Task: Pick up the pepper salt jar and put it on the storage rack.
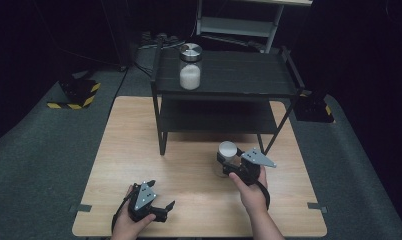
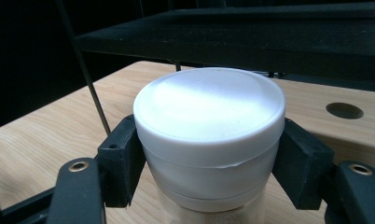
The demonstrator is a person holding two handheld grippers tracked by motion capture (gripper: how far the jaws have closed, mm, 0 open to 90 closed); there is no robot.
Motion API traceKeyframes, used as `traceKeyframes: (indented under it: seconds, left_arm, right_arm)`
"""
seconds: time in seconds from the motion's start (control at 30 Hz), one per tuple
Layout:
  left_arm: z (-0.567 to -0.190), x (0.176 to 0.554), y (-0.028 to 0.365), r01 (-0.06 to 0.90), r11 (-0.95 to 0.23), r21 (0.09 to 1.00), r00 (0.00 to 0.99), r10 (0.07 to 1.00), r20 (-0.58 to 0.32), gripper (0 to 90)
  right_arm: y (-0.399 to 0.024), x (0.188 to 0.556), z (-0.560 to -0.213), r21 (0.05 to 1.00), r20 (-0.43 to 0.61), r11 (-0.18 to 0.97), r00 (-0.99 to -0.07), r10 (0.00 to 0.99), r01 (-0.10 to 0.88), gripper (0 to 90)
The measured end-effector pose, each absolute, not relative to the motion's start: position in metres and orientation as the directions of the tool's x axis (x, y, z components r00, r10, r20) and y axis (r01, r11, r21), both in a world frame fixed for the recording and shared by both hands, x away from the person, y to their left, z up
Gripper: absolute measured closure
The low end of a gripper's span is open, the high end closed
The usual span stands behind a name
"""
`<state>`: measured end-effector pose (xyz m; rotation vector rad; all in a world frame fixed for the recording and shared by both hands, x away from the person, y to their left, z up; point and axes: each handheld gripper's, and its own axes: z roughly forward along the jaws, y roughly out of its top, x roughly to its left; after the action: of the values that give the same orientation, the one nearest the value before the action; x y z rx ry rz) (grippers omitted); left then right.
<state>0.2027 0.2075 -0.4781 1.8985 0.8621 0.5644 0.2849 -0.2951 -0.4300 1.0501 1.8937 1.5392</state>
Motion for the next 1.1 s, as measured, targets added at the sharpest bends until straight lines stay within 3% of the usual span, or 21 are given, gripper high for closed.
traceKeyframes:
  seconds: [0.5,1.1]
  left_arm:
    - [-0.478,0.202,0.207,0.325,-0.317,0.891,0.647,0.762,0.035,0.9]
    - [-0.478,0.201,0.208,0.319,-0.319,0.893,0.654,0.756,0.037,0.8]
  right_arm:
    - [-0.312,0.259,-0.417,0.975,0.082,0.056,-0.583,0.809,0.215,33.4]
    - [-0.329,0.236,-0.371,0.99,0.045,0.041,-0.581,0.812,0.134,33.4]
